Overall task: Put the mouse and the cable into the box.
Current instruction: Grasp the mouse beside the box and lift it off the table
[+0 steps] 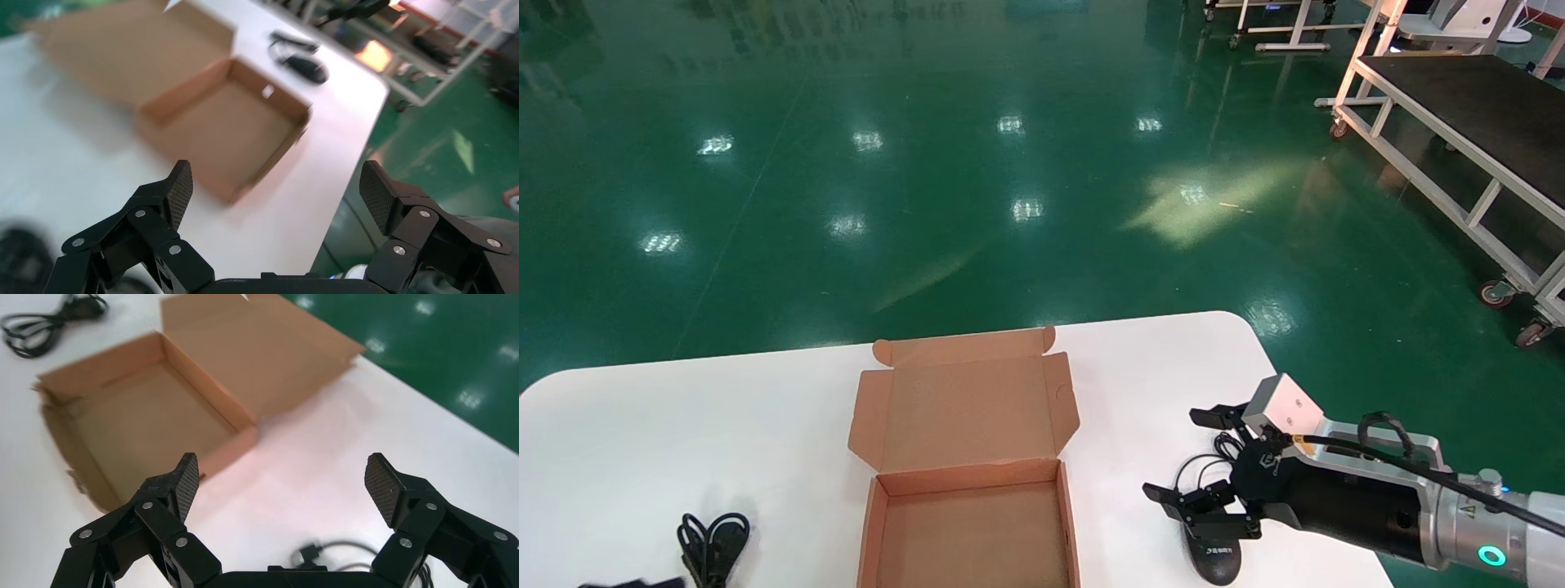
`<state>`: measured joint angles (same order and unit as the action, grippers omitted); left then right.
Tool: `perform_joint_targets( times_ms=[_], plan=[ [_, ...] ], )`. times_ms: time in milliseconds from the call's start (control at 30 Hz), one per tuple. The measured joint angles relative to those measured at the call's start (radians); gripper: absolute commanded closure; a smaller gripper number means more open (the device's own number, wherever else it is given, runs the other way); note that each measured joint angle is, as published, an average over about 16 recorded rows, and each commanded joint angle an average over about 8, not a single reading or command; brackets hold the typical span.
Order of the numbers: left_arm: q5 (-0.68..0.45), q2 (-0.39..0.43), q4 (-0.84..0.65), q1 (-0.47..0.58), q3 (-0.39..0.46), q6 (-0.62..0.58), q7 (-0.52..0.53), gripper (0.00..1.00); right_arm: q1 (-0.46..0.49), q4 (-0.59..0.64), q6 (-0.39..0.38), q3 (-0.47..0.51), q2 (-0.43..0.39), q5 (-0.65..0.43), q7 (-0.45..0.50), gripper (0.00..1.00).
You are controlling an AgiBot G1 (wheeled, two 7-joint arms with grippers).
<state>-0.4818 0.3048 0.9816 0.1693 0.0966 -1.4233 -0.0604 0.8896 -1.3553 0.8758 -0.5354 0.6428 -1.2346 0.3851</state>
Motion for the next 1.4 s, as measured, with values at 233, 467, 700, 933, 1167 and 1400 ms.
perform_joint_targets(
  times_ms=[233, 467, 700, 933, 1167, 1400],
  plan=[
    [0.088, 0.021, -0.087, -0.182, -0.064, 0.049, -0.093, 0.00, -0.027, -0.031, -0.102, -0.044, 0.000, -0.102, 0.110, 0.00],
    [0.201, 0.090, -0.118, -0.329, -0.135, 0.125, -0.208, 0.00, -0.048, -0.054, -0.185, -0.088, 0.001, -0.210, 0.239, 0.00],
    [0.316, 0.177, -0.096, -0.412, -0.176, 0.218, -0.306, 0.00, -0.060, -0.069, -0.243, -0.130, 0.004, -0.319, 0.376, 0.00],
    [0.402, 0.251, -0.062, -0.426, -0.164, 0.305, -0.356, 0.00, -0.066, -0.078, -0.272, -0.160, 0.009, -0.410, 0.499, 0.00],
    [0.440, 0.305, -0.033, -0.394, -0.112, 0.382, -0.374, 0.00, -0.067, -0.083, -0.277, -0.178, 0.015, -0.481, 0.605, 0.00],
    [0.442, 0.346, -0.009, -0.339, -0.048, 0.448, -0.379, 0.00, -0.065, -0.086, -0.268, -0.191, 0.020, -0.542, 0.695, 0.00]
  ],
)
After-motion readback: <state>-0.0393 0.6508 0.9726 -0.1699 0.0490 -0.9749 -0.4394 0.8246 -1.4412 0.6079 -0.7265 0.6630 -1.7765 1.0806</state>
